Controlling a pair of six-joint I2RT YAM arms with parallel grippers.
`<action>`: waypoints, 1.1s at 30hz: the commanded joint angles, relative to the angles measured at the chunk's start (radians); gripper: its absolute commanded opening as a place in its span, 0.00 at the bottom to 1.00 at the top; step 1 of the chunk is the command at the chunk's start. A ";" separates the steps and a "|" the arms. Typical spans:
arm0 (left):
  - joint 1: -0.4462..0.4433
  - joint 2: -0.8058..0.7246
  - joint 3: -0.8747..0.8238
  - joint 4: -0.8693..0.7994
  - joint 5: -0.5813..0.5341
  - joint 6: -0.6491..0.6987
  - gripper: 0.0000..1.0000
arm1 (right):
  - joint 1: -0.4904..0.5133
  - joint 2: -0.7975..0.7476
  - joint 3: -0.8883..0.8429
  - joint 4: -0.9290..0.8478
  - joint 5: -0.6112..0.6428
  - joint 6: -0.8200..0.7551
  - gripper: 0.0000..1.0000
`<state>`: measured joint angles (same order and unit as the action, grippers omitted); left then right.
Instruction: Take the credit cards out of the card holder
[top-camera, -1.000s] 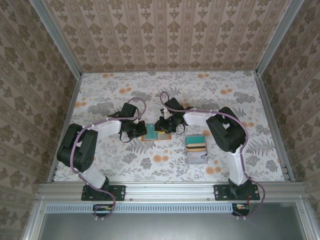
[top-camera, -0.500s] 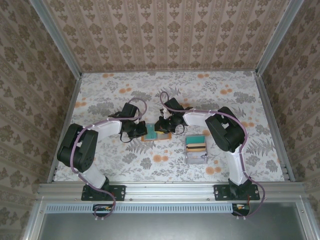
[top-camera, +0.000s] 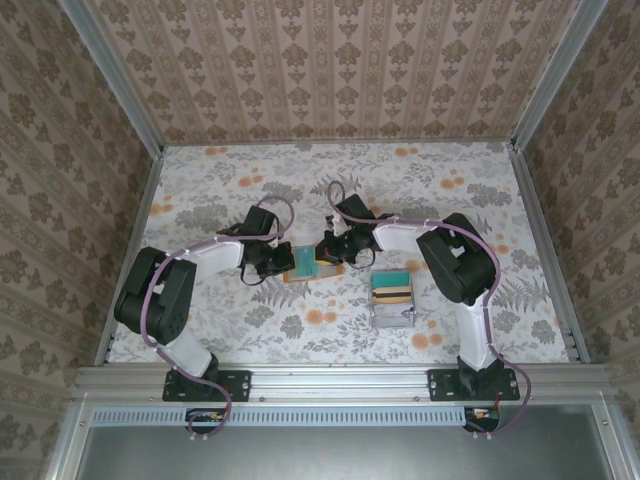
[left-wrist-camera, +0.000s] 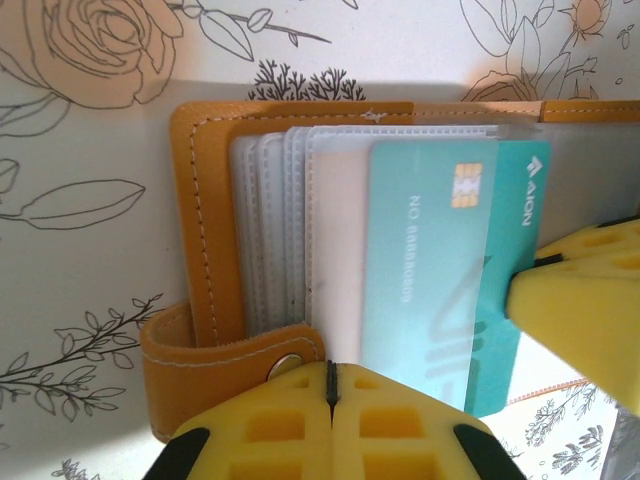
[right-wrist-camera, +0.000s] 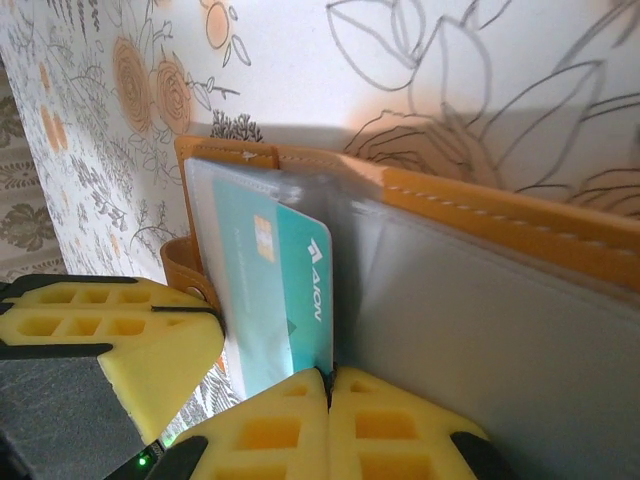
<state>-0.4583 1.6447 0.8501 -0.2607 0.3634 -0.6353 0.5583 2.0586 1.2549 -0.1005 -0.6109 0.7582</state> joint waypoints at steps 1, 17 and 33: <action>-0.005 0.018 -0.033 -0.051 -0.010 -0.001 0.00 | -0.011 -0.028 -0.022 -0.018 0.008 -0.018 0.00; -0.009 0.034 -0.020 -0.051 0.005 0.004 0.00 | 0.016 0.040 0.015 0.019 -0.019 0.013 0.23; -0.005 0.046 -0.012 -0.063 0.003 0.027 0.00 | -0.037 -0.010 -0.046 -0.016 -0.007 -0.041 0.00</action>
<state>-0.4576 1.6485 0.8513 -0.2604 0.3702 -0.6342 0.5495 2.0743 1.2469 -0.0582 -0.6418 0.7525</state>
